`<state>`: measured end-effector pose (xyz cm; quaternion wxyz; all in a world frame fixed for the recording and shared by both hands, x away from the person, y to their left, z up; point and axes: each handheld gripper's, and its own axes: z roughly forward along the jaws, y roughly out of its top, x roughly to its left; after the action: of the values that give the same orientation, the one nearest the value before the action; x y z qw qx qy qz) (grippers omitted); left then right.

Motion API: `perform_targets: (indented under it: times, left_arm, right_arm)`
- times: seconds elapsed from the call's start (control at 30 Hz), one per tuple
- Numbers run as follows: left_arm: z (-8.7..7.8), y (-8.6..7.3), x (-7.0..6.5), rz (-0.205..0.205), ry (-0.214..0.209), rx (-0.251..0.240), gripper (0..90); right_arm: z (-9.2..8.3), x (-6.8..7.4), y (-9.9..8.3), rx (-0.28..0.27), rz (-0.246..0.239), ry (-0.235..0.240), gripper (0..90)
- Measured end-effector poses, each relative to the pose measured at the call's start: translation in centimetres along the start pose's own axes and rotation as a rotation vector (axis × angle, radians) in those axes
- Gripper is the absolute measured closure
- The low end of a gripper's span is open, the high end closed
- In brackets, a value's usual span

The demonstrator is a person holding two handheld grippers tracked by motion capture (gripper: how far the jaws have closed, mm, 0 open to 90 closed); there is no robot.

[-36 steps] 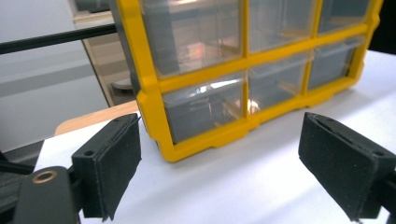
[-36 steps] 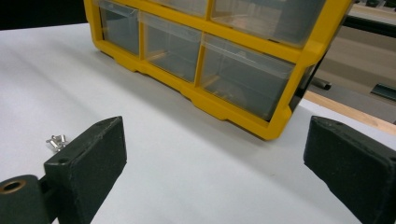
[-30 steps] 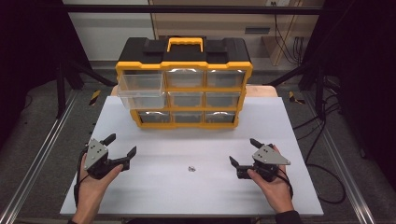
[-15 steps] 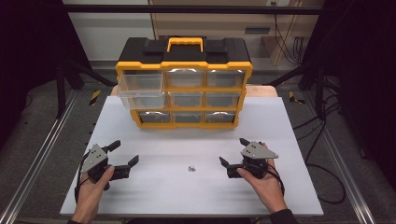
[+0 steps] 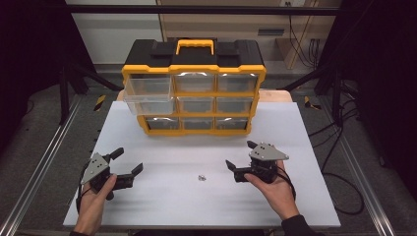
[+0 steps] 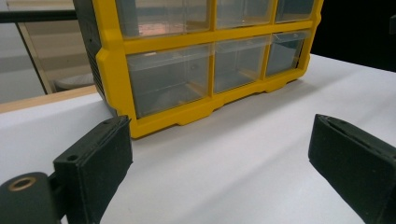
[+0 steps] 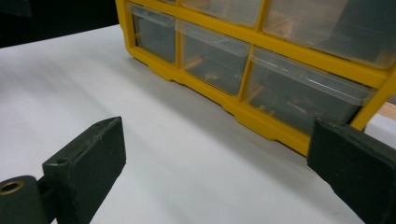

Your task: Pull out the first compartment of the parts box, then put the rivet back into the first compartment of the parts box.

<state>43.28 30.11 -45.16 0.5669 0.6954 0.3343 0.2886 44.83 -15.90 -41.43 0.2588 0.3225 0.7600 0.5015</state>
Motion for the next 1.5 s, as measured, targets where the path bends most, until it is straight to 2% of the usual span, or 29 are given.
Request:
perform_targets:
  times: [0.1,0.33,0.5,0.67,0.87,1.1,1.17,1.3,1.5]
  left_arm:
    - [-0.1,0.1,-0.1,0.004,-0.009,-0.023,6.1]
    - [0.0,-0.2,-0.1,-0.002,-0.011,0.014,4.5]
    - [0.0,-0.3,-0.1,-0.008,-0.022,0.012,4.1]
    - [0.0,-0.3,-0.1,0.001,-0.023,0.004,4.1]
    - [0.0,-0.3,0.0,-0.006,-0.024,-0.005,4.1]
    - [0.1,-0.2,0.0,0.002,-0.028,-0.01,4.1]
    - [0.1,-0.2,0.0,0.004,-0.029,-0.014,4.1]
    - [0.2,-0.3,0.0,0.004,-0.035,-0.013,4.1]
    - [0.3,-0.3,-0.1,0.01,-0.042,-0.018,4.1]
  right_arm:
    - [0.3,0.1,0.6,0.03,-0.005,0.016,6.6]
    - [1.2,0.2,1.5,0.089,-0.031,0.016,6.6]
    - [1.8,0.5,1.7,0.125,-0.029,0.028,5.8]
    - [2.3,0.5,1.9,0.127,-0.027,0.021,6.1]
    - [2.8,0.6,2.3,0.146,-0.034,0.026,5.8]
    - [3.7,0.8,3.0,0.223,-0.033,0.054,6.6]
    - [4.0,0.9,3.1,0.262,-0.038,0.059,7.0]
    - [4.8,1.1,3.3,0.331,-0.064,0.071,7.5]
    - [6.0,1.7,3.5,0.387,-0.105,0.099,7.5]
